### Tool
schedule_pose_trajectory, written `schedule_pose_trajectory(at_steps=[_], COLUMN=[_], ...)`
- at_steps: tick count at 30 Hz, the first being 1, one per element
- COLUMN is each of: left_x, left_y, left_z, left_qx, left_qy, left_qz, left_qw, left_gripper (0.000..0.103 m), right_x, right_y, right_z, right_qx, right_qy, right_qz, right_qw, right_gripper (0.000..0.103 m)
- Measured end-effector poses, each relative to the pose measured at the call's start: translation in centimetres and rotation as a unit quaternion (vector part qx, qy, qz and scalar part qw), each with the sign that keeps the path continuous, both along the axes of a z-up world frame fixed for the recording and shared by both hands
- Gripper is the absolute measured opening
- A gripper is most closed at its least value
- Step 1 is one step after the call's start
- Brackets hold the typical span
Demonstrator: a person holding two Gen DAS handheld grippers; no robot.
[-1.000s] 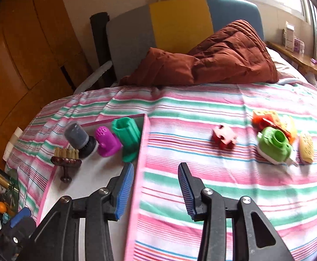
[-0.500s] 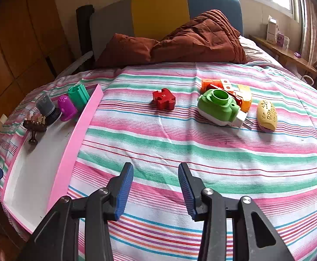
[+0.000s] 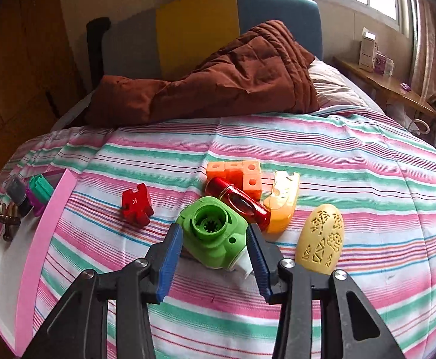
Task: Organize rigid objects
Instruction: 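Open the right tool and move it back over the toys, then grasp the yellow perforated egg with the right tool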
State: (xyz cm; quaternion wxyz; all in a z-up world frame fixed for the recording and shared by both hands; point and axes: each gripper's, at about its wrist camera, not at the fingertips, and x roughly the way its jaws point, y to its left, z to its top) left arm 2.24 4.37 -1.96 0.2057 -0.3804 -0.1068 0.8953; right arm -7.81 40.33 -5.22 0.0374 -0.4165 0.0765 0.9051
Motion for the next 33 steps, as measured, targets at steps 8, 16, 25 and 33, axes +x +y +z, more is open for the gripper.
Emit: schedule_pose_trajectory(at_steps=[8, 16, 25, 33], left_x=[-0.1, 0.3, 0.7, 0.8], left_y=[0.9, 3.0, 4.3, 4.2], left_z=[0.3, 0.4, 0.5, 0.6], left_qx=[-0.003, -0.014, -0.026, -0.039], left_qy=[0.002, 0.002, 0.002, 0.004], left_qz=[-0.006, -0.033, -0.047, -0.040], left_qw=[1.0000, 0.9994, 0.9986, 0.9984], left_gripper=[0.103, 0.103, 0.103, 0.103], right_x=[3.0, 8.4, 6.0, 1.2], right_y=[-2.7, 2.9, 8.1, 9.0], right_z=[-0.2, 0.4, -0.7, -2.2], right_qx=[-0.058, -0.024, -0.040, -0.045], right_qy=[0.008, 0.065, 0.018, -0.019], right_qz=[0.103, -0.105, -0.173, -0.180], right_qw=[0.993, 0.992, 0.984, 0.982], right_gripper=[0.050, 0.050, 0.050, 0.048])
